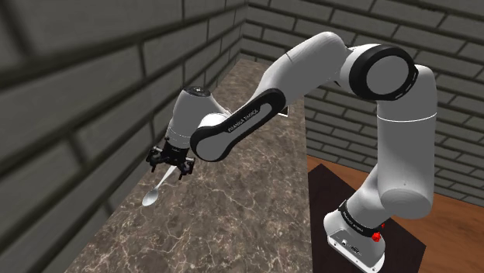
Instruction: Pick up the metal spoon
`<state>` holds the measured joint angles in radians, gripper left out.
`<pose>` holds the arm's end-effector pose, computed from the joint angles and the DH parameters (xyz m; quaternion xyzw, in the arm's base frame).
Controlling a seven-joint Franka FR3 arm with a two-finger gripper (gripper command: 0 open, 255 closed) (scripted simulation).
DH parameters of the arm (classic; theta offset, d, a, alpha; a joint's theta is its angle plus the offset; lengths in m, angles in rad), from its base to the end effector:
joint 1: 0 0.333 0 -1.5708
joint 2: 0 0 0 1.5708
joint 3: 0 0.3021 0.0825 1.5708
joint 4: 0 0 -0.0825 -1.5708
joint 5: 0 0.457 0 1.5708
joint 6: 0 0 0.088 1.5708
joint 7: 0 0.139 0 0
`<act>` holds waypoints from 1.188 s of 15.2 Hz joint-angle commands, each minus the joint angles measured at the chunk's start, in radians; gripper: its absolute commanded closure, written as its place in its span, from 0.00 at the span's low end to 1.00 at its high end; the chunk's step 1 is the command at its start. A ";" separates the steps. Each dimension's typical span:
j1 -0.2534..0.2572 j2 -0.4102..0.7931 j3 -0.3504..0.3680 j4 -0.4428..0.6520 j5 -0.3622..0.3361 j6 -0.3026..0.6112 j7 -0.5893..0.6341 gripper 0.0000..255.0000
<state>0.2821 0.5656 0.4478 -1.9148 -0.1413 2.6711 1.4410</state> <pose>0.5210 0.4686 0.1514 -0.9321 0.3316 0.0056 0.1455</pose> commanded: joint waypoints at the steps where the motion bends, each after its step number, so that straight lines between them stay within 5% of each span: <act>1: 0.001 0.004 -0.002 0.001 -0.002 0.003 0.000 1.00; 18: -0.026 -0.071 0.033 0.006 0.033 -0.074 -0.013 1.00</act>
<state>0.2594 0.5038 0.4762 -1.9127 -0.1129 2.6095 1.4306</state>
